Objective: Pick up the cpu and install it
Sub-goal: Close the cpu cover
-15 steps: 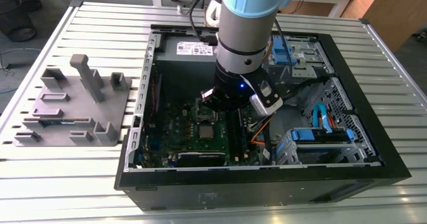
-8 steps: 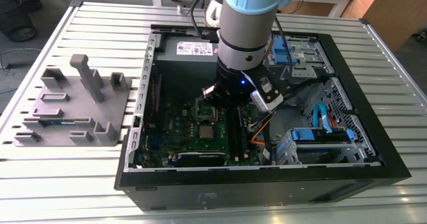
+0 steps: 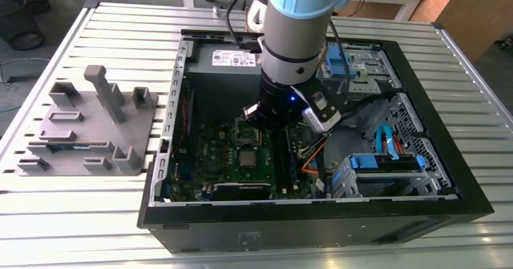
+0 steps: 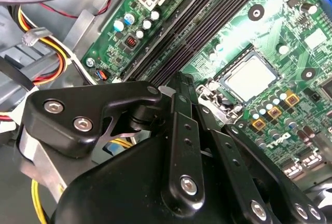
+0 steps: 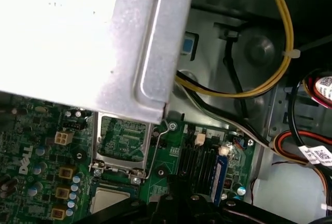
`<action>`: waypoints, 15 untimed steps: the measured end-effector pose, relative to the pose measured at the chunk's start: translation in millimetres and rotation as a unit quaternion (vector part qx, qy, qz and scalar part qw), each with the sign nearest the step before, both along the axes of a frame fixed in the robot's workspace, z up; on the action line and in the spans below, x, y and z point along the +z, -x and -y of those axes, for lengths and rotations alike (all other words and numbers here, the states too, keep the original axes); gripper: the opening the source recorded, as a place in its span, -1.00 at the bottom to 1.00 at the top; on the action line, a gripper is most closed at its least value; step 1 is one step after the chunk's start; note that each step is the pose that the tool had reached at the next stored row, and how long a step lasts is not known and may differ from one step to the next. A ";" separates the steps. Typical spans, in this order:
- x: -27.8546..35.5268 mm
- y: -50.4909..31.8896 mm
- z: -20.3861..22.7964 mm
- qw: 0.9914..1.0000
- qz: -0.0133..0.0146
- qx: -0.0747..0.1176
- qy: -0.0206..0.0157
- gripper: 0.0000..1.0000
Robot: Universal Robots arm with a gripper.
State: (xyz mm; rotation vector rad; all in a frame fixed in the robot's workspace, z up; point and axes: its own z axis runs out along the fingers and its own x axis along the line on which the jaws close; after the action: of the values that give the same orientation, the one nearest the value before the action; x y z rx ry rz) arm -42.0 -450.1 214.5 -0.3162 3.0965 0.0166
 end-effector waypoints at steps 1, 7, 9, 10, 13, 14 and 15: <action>-0.4 0.0 -0.1 1.000 0.000 0.005 0.000 -0.79; -1.9 -0.5 -2.0 1.000 0.000 0.024 0.000 -0.79; -2.1 -1.0 -3.4 1.000 0.000 0.027 0.000 -0.79; -2.3 -1.1 -4.2 1.000 0.000 0.028 0.000 -0.79; -2.7 -1.5 -7.3 0.999 0.000 0.032 0.000 -0.79; -2.8 -1.5 -8.8 0.999 0.000 0.033 0.000 -0.79; -3.0 -1.5 -10.5 0.999 0.000 0.034 0.000 -0.79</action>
State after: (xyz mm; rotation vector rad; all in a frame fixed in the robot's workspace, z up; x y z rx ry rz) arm -40.5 -439.6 211.5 -0.4223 3.0843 0.0179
